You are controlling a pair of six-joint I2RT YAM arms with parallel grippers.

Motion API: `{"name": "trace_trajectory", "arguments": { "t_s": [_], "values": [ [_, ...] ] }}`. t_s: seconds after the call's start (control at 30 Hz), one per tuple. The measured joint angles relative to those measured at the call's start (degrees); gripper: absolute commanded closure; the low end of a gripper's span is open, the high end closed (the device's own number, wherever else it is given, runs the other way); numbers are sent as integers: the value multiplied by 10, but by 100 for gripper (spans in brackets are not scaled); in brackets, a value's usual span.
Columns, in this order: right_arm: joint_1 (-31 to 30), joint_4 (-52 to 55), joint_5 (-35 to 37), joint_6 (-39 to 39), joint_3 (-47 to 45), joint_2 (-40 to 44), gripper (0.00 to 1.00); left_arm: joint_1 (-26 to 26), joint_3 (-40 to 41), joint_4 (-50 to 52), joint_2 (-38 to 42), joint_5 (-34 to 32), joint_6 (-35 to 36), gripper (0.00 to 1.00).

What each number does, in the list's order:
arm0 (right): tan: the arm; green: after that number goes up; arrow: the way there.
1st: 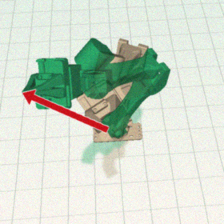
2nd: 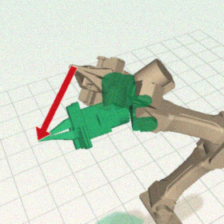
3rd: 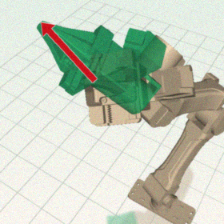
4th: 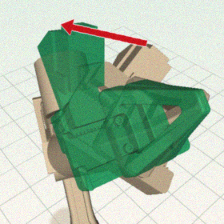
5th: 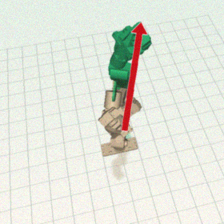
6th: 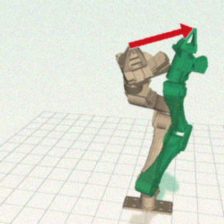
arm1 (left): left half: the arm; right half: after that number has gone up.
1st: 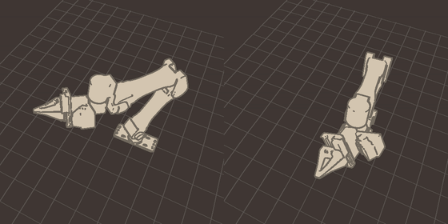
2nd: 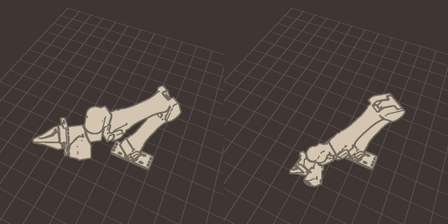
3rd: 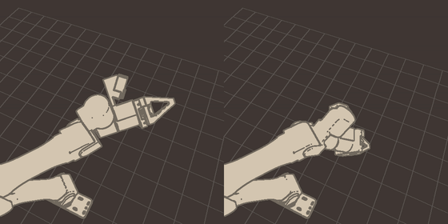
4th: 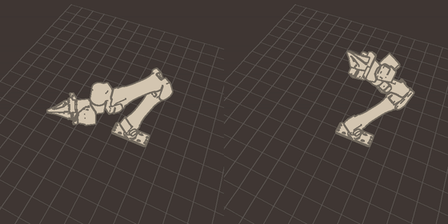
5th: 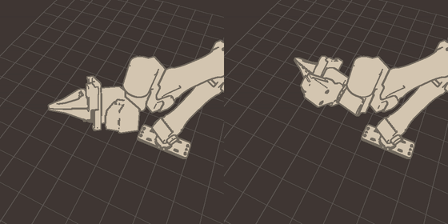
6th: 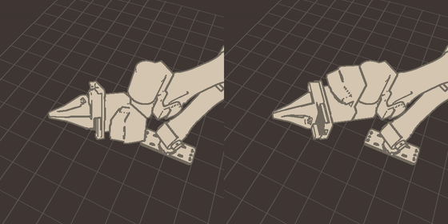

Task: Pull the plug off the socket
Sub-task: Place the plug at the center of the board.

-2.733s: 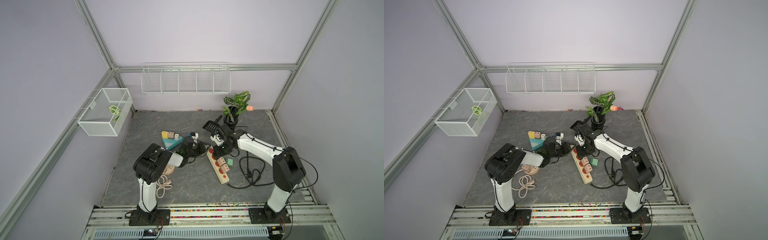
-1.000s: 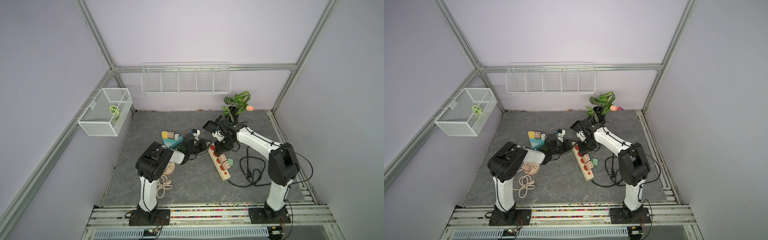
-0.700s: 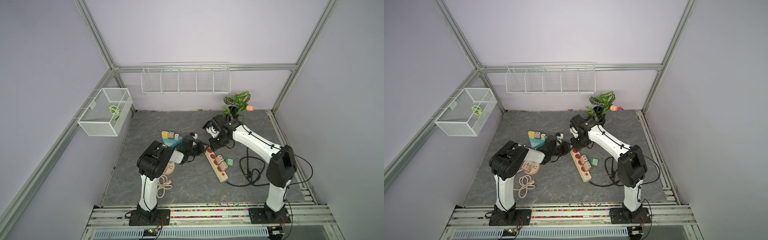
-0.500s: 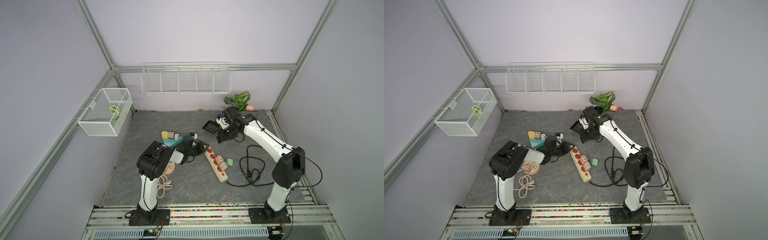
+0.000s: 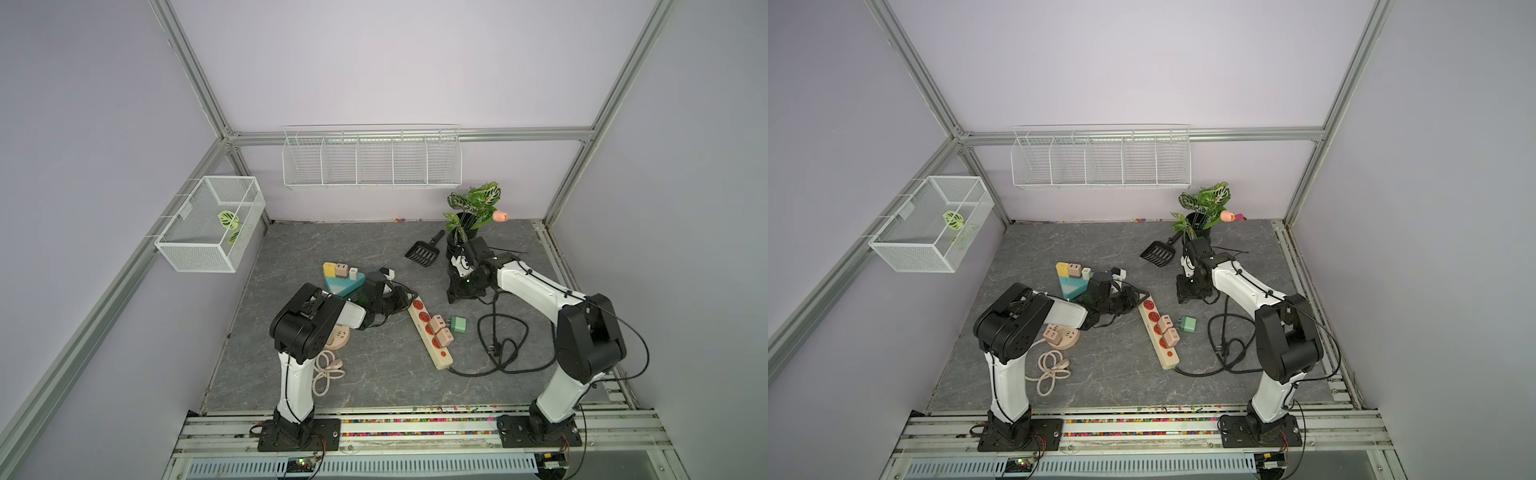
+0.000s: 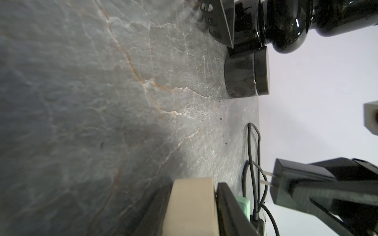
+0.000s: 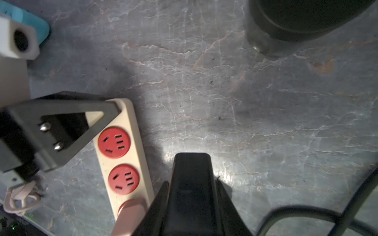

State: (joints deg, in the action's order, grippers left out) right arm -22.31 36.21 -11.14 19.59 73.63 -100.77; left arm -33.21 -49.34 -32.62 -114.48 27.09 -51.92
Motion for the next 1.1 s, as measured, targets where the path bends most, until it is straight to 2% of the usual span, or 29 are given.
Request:
{"name": "trace_trajectory", "arguments": {
  "t_s": [0.13, 0.33, 0.43, 0.5, 0.67, 0.8, 0.93, 1.1],
  "values": [
    [3, -51, -1, 19, -17, -8, 68, 0, 5, 17, 12, 0, 5, 100],
    [29, -87, -5, 34, -38, -15, 61, -1, 5, 30, 17, 1, 10, 100],
    [45, -96, -8, 39, -50, -15, 42, -1, 5, 33, 18, 2, 12, 100],
    [53, -97, -10, 37, -55, -15, 37, -1, 5, 33, 18, 2, 12, 100],
    [61, -85, 5, 33, -56, -12, 35, -1, 6, 32, 18, 2, 12, 100],
    [54, -57, 35, 30, -57, 21, 36, -1, 7, 32, 20, 1, 10, 100],
    [11, -33, 49, 25, -52, 74, 37, -1, 8, 32, 21, -1, 9, 100],
    [-49, -32, -7, 12, -56, 104, 39, -1, 9, 35, 23, -3, 8, 100]
  ]
}}
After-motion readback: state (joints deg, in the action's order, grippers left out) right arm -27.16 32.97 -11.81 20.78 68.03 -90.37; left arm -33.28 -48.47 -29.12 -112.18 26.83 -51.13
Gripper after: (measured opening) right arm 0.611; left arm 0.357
